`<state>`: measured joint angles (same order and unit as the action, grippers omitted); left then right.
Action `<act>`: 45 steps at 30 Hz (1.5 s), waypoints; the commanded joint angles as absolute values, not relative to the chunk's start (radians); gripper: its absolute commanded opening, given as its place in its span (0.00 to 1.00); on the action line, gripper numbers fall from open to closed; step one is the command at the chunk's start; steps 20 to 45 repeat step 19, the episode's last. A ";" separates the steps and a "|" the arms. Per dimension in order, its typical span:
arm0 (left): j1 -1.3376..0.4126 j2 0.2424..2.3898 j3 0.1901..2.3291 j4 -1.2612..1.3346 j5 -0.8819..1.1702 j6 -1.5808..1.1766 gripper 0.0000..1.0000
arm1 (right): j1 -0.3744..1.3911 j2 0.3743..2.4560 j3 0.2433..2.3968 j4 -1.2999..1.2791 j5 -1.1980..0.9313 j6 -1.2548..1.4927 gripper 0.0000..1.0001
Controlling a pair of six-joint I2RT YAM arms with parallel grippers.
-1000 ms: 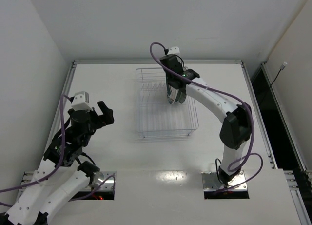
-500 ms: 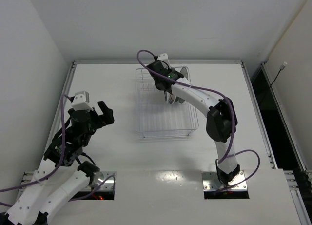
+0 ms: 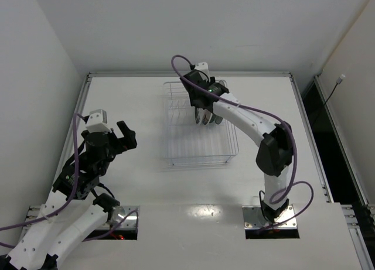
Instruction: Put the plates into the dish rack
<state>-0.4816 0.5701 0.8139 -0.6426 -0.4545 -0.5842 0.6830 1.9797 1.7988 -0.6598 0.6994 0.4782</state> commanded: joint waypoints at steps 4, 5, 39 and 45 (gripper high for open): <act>-0.471 0.571 0.815 -0.632 -0.482 -0.580 0.99 | 0.690 1.725 1.784 -0.752 0.697 0.500 0.71; -0.471 0.571 0.815 -0.632 -0.482 -0.580 0.99 | 0.690 1.698 1.784 -0.767 0.681 0.500 0.75; -0.471 0.635 0.815 -0.650 -0.532 -0.598 0.99 | 0.699 1.091 1.122 -0.876 0.469 0.547 0.93; -0.471 0.635 0.815 -0.650 -0.532 -0.598 0.99 | 0.699 1.091 1.122 -0.876 0.469 0.547 0.93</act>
